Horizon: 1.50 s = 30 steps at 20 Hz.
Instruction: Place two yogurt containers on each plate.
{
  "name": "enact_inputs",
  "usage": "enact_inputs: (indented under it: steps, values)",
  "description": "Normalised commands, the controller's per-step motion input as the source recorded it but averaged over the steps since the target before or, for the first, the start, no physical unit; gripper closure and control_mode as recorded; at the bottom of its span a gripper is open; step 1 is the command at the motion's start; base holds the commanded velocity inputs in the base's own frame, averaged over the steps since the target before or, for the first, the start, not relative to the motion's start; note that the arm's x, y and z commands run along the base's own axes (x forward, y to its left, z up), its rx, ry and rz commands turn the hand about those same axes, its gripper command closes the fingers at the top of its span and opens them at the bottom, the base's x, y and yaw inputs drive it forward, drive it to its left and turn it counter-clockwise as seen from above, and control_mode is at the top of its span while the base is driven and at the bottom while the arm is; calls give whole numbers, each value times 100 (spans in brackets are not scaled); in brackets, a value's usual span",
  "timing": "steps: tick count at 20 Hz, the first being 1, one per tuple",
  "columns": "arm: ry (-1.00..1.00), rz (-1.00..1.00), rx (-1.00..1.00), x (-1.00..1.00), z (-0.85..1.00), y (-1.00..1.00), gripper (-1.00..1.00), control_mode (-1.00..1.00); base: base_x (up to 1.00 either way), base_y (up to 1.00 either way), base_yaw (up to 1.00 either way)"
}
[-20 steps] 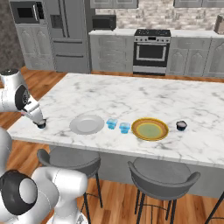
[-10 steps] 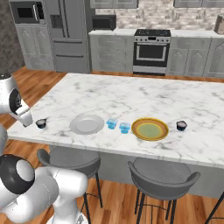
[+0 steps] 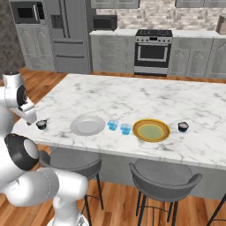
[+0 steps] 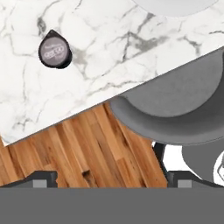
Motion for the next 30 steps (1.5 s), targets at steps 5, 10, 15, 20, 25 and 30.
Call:
enact_inputs:
  steps: [5,10,15,20,25,30]
  values:
    - [0,0,0,39,-24,0,-100,-100,0,0,0]
    - [0,0,0,39,-26,0,-100,-100,0,0,0]
    - [0,0,0,38,-29,0,-100,-100,0,0,0]
    - [0,0,0,37,-21,2,-100,-100,0,0,0]
    - [6,0,0,29,-18,15,-100,-100,0,0,0]
    - [11,0,0,24,-20,15,-100,-100,0,0,0]
